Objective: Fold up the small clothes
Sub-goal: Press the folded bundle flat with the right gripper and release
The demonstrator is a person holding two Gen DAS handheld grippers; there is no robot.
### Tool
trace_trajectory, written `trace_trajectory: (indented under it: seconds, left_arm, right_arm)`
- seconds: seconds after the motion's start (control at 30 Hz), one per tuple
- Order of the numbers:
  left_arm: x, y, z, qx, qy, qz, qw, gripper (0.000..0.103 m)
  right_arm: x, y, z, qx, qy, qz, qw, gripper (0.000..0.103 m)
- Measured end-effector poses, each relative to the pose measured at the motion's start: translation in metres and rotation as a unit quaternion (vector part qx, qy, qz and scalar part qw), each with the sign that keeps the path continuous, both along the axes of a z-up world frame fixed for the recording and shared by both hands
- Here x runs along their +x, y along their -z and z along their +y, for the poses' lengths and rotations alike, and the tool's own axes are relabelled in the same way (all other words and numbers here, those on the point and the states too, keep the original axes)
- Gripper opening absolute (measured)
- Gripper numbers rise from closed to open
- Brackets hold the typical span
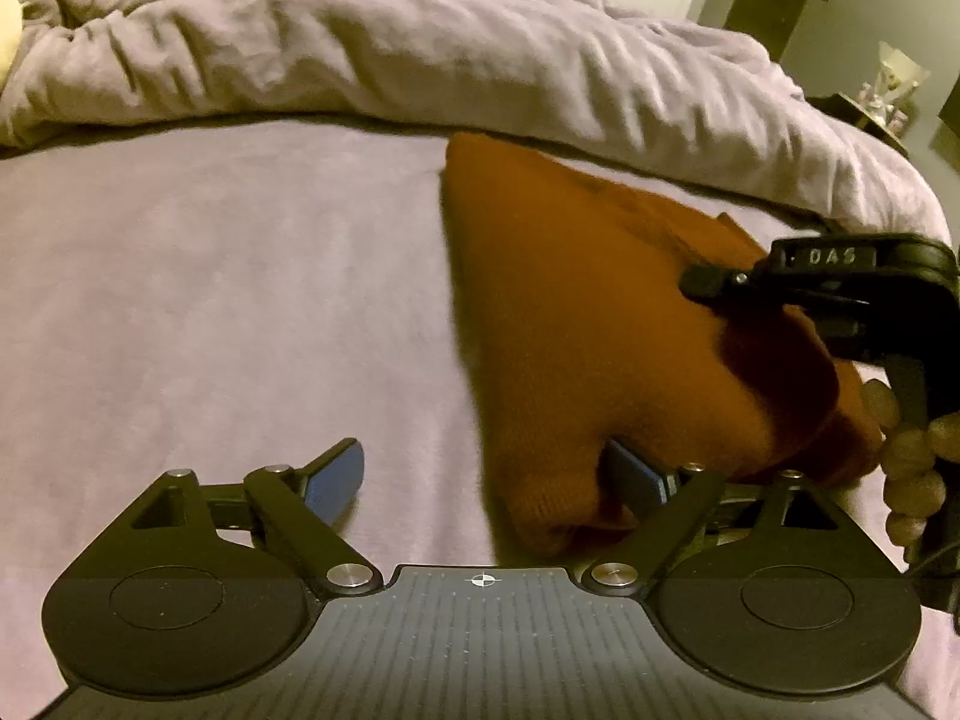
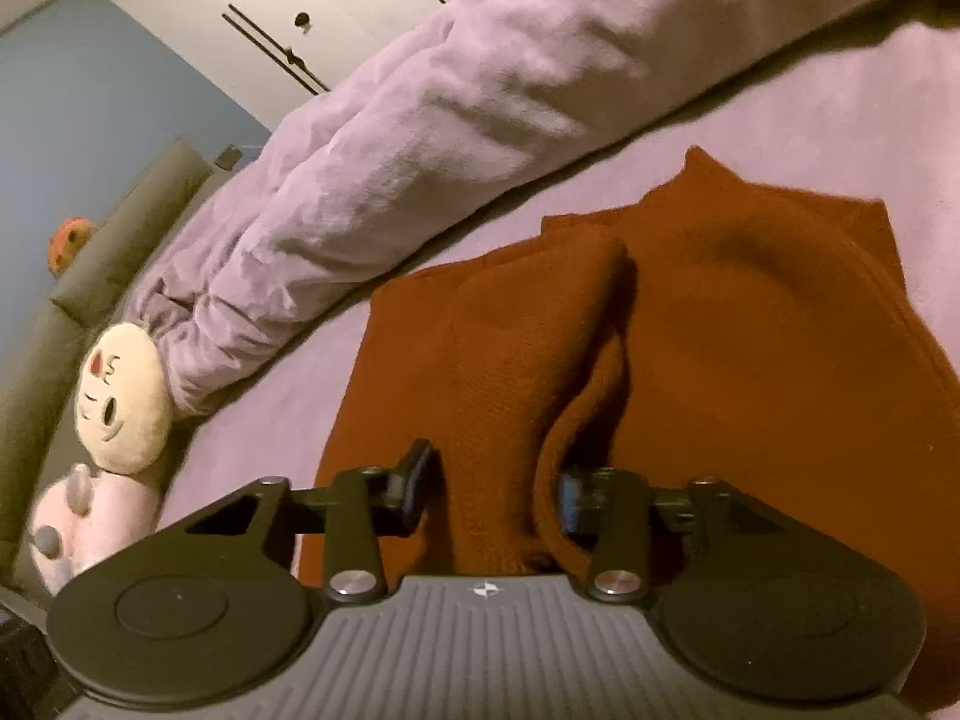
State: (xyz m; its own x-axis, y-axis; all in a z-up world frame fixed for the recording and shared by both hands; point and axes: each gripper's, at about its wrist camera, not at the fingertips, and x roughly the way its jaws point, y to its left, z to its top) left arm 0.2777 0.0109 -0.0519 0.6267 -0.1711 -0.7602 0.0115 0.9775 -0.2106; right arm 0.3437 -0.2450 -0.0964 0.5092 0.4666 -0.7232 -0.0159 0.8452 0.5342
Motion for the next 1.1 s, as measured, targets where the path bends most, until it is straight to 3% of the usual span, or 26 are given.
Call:
trace_trajectory:
  seconds: [0.07,0.13,0.27,0.33,0.47,0.53,0.57,0.63,0.77,0.83,0.97,1.03,1.1]
  left_arm:
    - [-0.002,-0.009,-0.003,0.006,-0.004,-0.012,0.9999,0.092]
    - [-0.004,-0.018,-0.007,0.006,0.001,-0.027,0.9996,0.092]
    - [-0.001,-0.024,-0.02,0.012,0.019,-0.034,0.9991,0.092]
    - [0.002,-0.018,-0.027,0.014,0.026,-0.023,0.9993,0.092]
    - [0.007,-0.003,-0.04,0.012,0.037,0.0,0.9992,0.092]
    - [0.008,0.0,-0.04,0.007,0.035,0.008,0.9993,0.092]
    - [0.009,-0.001,-0.037,0.006,0.031,0.01,0.9994,0.092]
    - [0.007,-0.005,-0.033,0.01,0.027,0.008,0.9996,0.091]
    - [0.005,-0.013,-0.03,0.001,0.017,0.001,0.9998,0.091]
    - [0.002,-0.015,-0.034,-0.009,0.024,-0.002,0.9997,0.091]
    - [0.002,-0.013,-0.051,-0.001,0.038,-0.001,0.9993,0.091]
    - [0.003,-0.012,-0.054,0.002,0.039,0.0,0.9993,0.091]
    - [0.005,-0.01,-0.053,0.003,0.039,0.004,0.9992,0.092]
  right_arm:
    - [-0.006,-0.019,0.012,-0.068,-0.02,-0.04,0.997,0.018]
    - [-0.015,-0.039,0.023,-0.136,-0.044,-0.096,0.985,0.018]
    - [-0.037,-0.061,0.033,-0.281,-0.073,-0.197,0.936,0.018]
    - [-0.041,-0.059,0.025,-0.321,-0.069,-0.206,0.922,0.018]
    - [-0.04,-0.022,-0.005,-0.367,-0.056,-0.163,0.914,0.021]
    - [-0.043,-0.005,-0.019,-0.368,-0.049,-0.133,0.919,0.035]
    - [-0.048,-0.007,-0.028,-0.352,-0.036,-0.139,0.925,0.036]
    - [-0.057,-0.018,-0.043,-0.325,-0.004,-0.138,0.936,0.056]
    - [-0.083,-0.038,-0.073,-0.244,0.06,-0.137,0.958,0.057]
    - [-0.094,-0.044,-0.079,-0.216,0.072,-0.138,0.964,0.047]
    - [-0.095,-0.06,-0.07,-0.206,0.059,-0.174,0.961,0.039]
    - [-0.089,-0.057,-0.062,-0.197,0.042,-0.174,0.964,0.021]
    - [-0.083,-0.046,-0.055,-0.187,0.024,-0.16,0.969,0.012]
